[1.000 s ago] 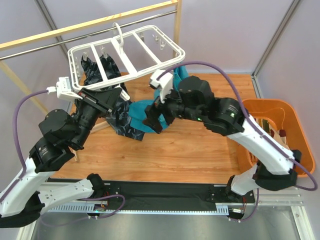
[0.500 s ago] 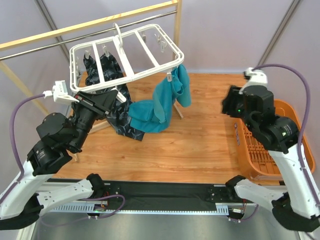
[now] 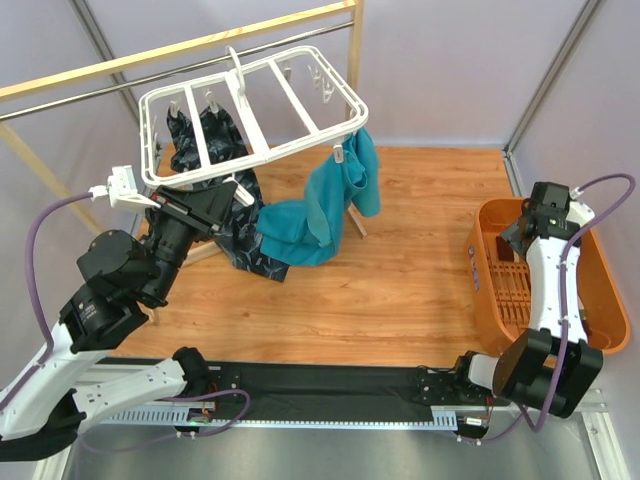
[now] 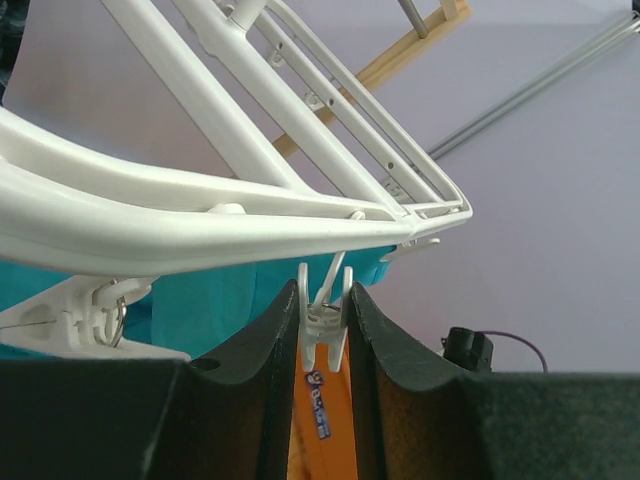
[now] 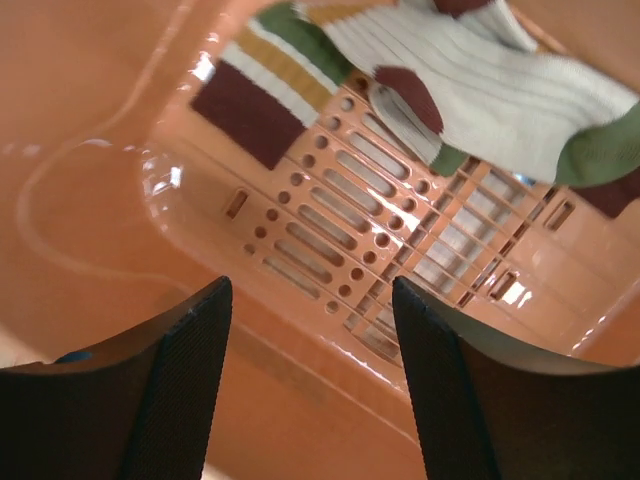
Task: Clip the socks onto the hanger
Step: Pick up the sock from the bin.
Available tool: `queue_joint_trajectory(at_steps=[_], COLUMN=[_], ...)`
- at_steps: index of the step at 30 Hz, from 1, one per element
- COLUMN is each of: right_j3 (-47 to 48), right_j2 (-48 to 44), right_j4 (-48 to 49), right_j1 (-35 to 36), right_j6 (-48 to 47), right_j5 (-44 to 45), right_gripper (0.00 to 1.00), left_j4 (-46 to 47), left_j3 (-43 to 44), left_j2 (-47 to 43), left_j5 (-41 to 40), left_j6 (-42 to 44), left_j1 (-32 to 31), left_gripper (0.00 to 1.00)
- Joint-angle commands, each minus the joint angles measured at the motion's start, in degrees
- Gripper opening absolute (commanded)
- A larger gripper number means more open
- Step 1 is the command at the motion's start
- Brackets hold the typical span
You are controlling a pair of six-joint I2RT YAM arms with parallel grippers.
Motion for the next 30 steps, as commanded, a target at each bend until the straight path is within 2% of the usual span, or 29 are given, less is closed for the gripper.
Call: queue_joint_trajectory(at_steps=[1,7,11,16,21,24,30], right_j3=[-1.66,-1.04,-2.01,-1.67,-0.78,-0.35,1.67], right_j2=[0.73,5.04,7.15,10.66,14.09,14.79,18.74], right_j4=[8.62,10.91,13.73,17.6,16.37,12.87,14.09], right_j1=[-1.73,-3.13,-7.26,-9.11,-9.56,-9.47,-9.47], right_j6=[8.86,17.39,20.64,22.84,29.6,37.48,37.79], right_j5=[0.72,9.6,9.35,7.07,4.78,8.11,11.19], right_gripper=[0.67,0.73,0.75,0.79,0.77,0.77,0.8], left_j4=[0.19,0.02,0.36,0.28,0.36,0.28,-0.16], left_j3=[-0.81,-3.01,-2.84,-2.48,-2.22,-2.05,-1.26], left_j2=[-0.07,-1.39,-1.3,-1.22,-1.04,-0.78,-0.25], left_j5=[1.7,0.64,0.64,0.38,0.29,0.11,0.55], left_j6=[-1.01,-2.33,-1.9,-1.54,-1.46,-1.19,-0.66], left_j1=[-0.25,-0.25,-0.25,-0.25,-0.25,-0.25,-0.25], left_gripper=[0.0,0.0,0.0,0.0,0.0,0.0,0.0])
